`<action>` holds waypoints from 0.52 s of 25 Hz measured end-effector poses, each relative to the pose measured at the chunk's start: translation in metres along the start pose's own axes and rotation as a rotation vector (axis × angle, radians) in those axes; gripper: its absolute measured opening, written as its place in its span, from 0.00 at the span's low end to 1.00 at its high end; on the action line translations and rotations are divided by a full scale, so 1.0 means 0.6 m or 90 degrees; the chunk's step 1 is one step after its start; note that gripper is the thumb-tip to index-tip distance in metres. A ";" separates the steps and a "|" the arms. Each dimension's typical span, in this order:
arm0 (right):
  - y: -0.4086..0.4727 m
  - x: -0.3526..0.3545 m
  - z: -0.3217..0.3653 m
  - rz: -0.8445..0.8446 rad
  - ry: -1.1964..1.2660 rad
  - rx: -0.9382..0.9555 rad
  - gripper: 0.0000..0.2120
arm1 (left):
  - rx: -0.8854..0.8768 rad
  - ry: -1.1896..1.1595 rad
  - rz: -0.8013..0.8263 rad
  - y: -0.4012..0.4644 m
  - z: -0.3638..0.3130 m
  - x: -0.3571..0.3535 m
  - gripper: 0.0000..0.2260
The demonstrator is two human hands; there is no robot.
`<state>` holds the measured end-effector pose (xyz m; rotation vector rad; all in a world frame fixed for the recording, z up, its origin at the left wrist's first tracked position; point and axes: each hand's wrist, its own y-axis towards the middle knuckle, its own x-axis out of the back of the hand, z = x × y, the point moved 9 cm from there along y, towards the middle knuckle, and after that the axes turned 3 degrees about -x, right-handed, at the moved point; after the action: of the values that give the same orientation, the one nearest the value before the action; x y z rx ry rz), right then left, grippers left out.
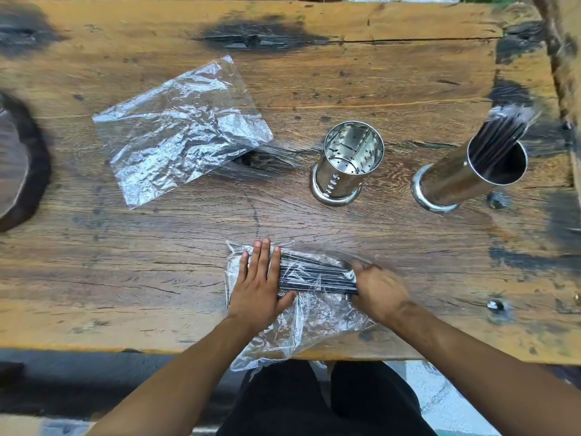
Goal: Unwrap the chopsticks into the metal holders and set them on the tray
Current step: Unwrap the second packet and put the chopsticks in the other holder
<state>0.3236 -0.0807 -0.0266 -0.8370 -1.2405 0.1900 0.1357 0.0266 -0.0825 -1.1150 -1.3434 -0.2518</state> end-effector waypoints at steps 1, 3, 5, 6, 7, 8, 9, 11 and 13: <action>0.004 0.001 0.006 0.010 0.003 -0.001 0.24 | 0.000 0.007 0.009 0.000 0.000 0.000 0.43; 0.015 -0.002 0.019 0.037 -0.006 0.002 0.27 | 0.003 0.018 0.018 -0.001 0.000 0.001 0.43; 0.021 -0.005 0.038 0.056 -0.046 0.021 0.30 | 0.009 0.011 0.024 -0.002 -0.002 0.002 0.43; 0.024 -0.013 0.045 0.068 -0.068 0.034 0.30 | 0.009 0.009 0.020 -0.002 -0.004 0.003 0.43; 0.027 -0.018 0.049 0.076 -0.071 0.039 0.29 | 0.010 0.011 0.012 -0.002 -0.005 0.005 0.43; 0.032 -0.021 0.050 0.078 -0.054 0.036 0.26 | 0.010 0.012 0.009 -0.002 -0.005 0.005 0.43; 0.034 -0.023 0.048 0.072 -0.029 0.031 0.21 | 0.011 0.014 0.012 -0.003 -0.005 0.003 0.43; 0.031 -0.024 0.046 0.055 -0.018 0.024 0.16 | 0.010 0.018 0.020 -0.003 -0.004 0.000 0.43; 0.027 -0.023 0.045 0.037 -0.016 0.030 0.19 | 0.006 0.020 0.019 -0.002 0.002 0.005 0.43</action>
<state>0.2996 -0.0645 -0.0452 -0.8319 -1.2320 0.2770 0.1348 0.0282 -0.0794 -1.1181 -1.2982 -0.2392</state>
